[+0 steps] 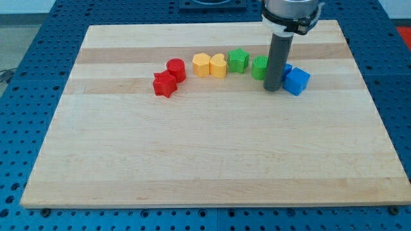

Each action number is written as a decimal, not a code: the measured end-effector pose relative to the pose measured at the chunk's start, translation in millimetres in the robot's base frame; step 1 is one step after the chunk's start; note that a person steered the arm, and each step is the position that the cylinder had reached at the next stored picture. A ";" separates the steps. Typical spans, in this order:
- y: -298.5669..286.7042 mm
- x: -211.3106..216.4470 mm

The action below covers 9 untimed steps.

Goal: Slightly push the blue blocks downwards

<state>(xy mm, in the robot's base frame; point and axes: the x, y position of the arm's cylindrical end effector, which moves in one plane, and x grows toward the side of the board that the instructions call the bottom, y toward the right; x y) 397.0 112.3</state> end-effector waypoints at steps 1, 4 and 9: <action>0.0 -5.4; 4.5 54.3; 84.7 -31.2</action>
<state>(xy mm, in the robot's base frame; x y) 365.8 197.0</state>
